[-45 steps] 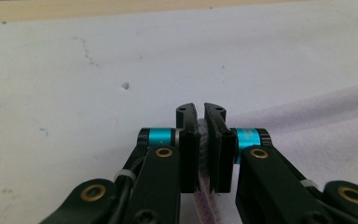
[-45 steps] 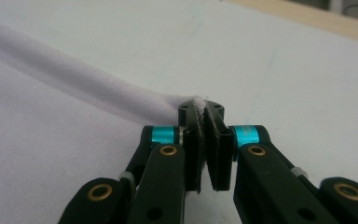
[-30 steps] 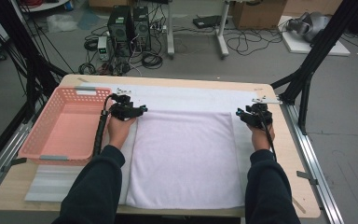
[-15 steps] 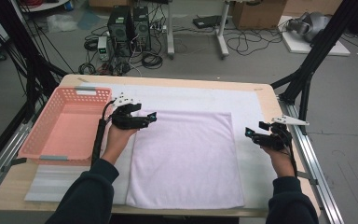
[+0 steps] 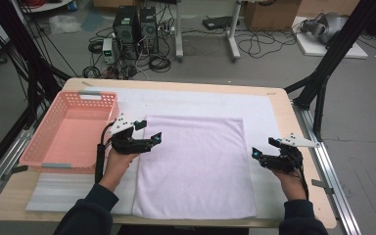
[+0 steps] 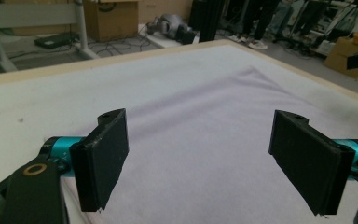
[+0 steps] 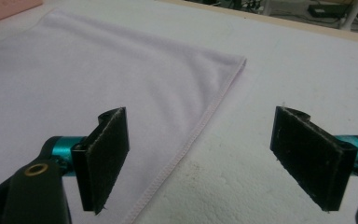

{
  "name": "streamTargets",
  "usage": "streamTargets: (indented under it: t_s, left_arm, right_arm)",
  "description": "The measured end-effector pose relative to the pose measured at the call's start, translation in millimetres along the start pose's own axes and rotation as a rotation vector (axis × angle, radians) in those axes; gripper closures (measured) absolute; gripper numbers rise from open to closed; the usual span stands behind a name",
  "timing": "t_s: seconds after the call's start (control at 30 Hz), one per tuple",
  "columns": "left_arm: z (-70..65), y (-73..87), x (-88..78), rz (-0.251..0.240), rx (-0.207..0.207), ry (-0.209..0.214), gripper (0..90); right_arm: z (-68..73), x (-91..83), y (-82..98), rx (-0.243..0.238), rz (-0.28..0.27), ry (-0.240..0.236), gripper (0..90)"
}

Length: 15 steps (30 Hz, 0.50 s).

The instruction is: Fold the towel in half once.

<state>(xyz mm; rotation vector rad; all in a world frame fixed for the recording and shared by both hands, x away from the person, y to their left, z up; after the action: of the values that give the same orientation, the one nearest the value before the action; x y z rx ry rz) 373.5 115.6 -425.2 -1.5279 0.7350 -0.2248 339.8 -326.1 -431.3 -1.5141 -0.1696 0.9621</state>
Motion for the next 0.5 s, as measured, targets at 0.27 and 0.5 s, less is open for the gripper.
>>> streamTargets:
  t_s: [0.27, 0.5]
  left_arm:
    - [0.4, 6.8, -2.8, -0.002, -0.038, 0.017, 21.4]
    - [3.2, 11.2, -4.4, 0.020, -0.055, -0.001, 18.4]
  right_arm:
    - [5.6, -4.0, -0.7, -0.038, -0.009, 0.013, 17.5]
    - [5.1, 4.4, 7.9, -0.014, 0.025, 0.000, 18.0]
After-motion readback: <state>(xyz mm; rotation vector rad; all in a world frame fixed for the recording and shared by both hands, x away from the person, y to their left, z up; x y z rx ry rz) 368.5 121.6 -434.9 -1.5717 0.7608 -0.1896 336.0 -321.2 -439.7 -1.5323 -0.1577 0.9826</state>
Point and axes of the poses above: each handheld gripper's, and its own axes: x roughly forward along the jaws, y roughly out of its underside, z roughly to its left, the point moved 4 cm from there along x, roughly forward along the jaws, and after that the axes turned 10 degrees about -y, right-handed, at the moved point
